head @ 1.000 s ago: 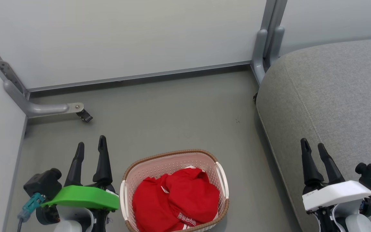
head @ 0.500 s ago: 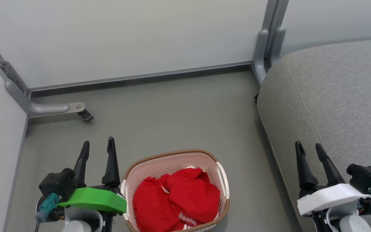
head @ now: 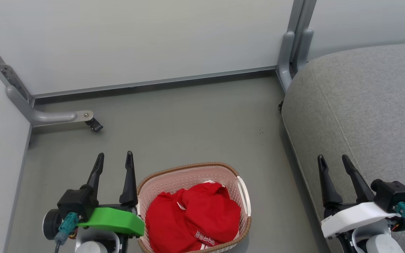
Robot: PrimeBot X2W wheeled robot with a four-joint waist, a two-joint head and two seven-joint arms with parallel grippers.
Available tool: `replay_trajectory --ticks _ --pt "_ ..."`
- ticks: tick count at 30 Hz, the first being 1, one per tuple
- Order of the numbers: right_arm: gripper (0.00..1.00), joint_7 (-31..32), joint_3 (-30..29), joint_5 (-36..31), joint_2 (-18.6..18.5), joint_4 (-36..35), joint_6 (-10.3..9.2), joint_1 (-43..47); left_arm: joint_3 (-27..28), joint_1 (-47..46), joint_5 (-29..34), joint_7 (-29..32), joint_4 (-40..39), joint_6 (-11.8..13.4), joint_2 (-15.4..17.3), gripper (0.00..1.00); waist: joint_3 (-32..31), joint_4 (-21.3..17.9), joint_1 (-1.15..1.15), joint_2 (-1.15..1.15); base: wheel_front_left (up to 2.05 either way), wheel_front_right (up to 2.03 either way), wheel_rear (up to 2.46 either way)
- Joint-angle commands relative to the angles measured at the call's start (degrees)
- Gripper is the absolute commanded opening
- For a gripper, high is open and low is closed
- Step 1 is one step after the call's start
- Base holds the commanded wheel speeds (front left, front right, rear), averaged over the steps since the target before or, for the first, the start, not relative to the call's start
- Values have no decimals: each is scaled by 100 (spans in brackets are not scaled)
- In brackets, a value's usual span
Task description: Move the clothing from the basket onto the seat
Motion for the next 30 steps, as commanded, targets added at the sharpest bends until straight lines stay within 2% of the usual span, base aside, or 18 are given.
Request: replay_trajectory --ticks 1,20,30 --pt "100 -56 4 -135 -35 -20 2 13 -22 36 155 -46 -11 14 39 100 -1 3 0 0 0 0 0" --pt "100 -259 19 -1001 -42 61 1 61 -187 50 770 -255 3 49 43 100 25 76 0 0 0 0 0" --pt "100 -314 38 -1155 -44 180 1 49 -225 93 789 -297 61 3 44 100 45 75 0 0 0 0 0"
